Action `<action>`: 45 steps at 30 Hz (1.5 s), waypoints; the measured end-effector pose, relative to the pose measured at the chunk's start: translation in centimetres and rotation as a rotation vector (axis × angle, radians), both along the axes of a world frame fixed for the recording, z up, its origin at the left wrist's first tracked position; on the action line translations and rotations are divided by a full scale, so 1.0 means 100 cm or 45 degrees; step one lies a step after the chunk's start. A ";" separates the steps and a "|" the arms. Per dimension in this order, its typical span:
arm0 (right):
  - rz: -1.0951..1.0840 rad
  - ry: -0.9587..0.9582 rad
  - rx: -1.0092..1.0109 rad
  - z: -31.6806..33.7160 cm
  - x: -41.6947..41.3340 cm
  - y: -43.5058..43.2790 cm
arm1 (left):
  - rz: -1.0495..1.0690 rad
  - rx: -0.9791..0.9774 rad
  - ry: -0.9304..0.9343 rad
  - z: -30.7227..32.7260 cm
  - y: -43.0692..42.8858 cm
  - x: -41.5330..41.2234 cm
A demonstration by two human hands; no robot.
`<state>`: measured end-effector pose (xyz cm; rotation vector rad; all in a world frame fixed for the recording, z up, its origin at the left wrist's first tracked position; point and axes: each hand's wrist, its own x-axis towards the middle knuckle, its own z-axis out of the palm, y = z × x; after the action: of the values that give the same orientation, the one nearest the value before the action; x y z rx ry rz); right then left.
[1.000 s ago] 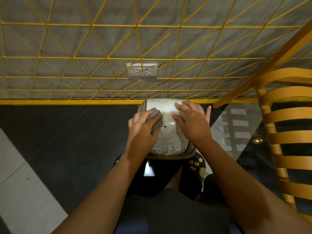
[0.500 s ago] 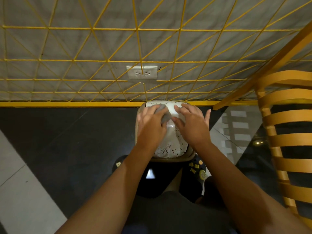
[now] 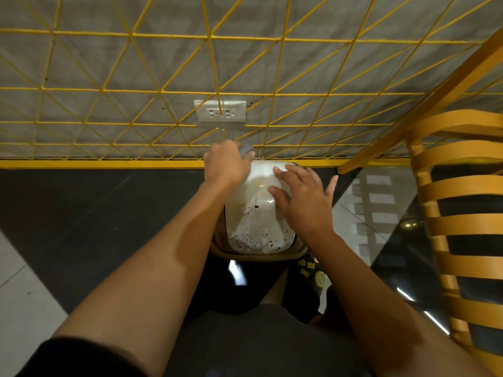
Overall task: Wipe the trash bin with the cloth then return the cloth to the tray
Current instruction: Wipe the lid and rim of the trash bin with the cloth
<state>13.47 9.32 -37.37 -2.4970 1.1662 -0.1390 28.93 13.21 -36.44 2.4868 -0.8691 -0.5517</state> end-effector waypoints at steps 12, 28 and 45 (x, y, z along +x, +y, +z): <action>0.002 -0.044 0.005 -0.001 0.000 0.001 | 0.028 -0.053 -0.092 0.000 0.019 0.001; 0.013 -0.088 -0.005 -0.002 -0.001 0.001 | -0.325 -0.238 -0.201 -0.004 0.020 -0.020; 0.020 -0.121 -0.013 -0.003 -0.001 -0.002 | -0.094 -0.191 -0.136 0.000 0.018 -0.013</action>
<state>13.37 9.07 -37.71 -2.4789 1.1105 -0.2574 27.67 15.01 -36.45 2.3732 -1.0088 -0.3654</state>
